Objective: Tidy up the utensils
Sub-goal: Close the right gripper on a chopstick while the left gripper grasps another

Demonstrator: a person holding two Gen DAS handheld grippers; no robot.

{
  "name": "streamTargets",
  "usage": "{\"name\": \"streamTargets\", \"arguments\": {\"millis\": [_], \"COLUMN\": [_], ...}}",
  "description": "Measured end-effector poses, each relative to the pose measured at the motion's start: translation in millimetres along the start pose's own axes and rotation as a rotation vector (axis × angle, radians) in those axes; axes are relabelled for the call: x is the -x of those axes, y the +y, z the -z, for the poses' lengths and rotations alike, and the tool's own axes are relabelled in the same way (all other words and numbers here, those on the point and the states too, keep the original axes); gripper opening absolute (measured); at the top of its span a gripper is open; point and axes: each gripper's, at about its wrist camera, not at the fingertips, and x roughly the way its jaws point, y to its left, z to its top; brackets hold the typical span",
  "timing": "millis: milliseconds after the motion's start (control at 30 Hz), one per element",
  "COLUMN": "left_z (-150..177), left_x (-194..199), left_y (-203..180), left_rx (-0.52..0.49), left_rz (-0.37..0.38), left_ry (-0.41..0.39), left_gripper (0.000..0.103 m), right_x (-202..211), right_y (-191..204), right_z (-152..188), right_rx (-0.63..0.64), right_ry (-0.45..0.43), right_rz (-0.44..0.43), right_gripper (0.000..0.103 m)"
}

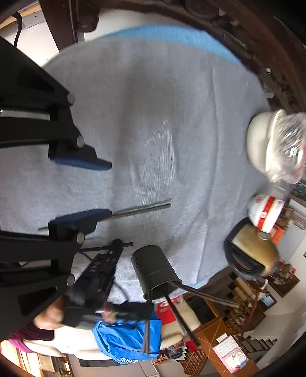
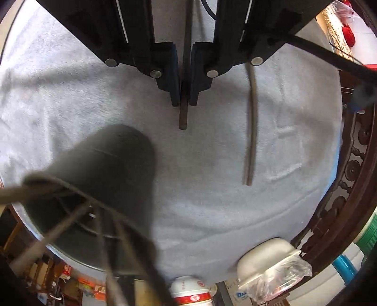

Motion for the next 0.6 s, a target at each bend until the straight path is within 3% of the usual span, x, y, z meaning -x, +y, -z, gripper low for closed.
{"name": "streamTargets", "arguments": {"millis": [67,233,333,567,600], "left_z": [-12.7,-45.3,-61.5,-78.7,-79.8], "left_x": [-19.0,-69.4,-89.2,-126.1,-132.3], "left_y": [-10.6,-33.9,-40.0,-48.4,-48.6], "left_rx": [-0.012,0.005,0.04,0.068,0.074], "left_rz": [0.003,-0.076,-0.145,-0.185,-0.179], "left_ry": [0.053,0.155,0.177,0.237,0.251], "left_gripper": [0.04,0.043,0.043,0.043,0.037], "right_x": [2.0,5.1,6.7,9.1,9.9], "right_y": [-8.2,-10.0,-10.4,-19.3,-20.0], "right_z": [2.4,3.4,6.6,11.2,12.3], "right_rx": [-0.011,0.01,0.027,0.005,0.007], "right_ry": [-0.004,-0.021,-0.04,-0.054,-0.058], "right_rz": [0.0,-0.006,-0.004,-0.054,-0.055], "right_gripper": [0.009,0.009,0.009,0.009,0.009]}}
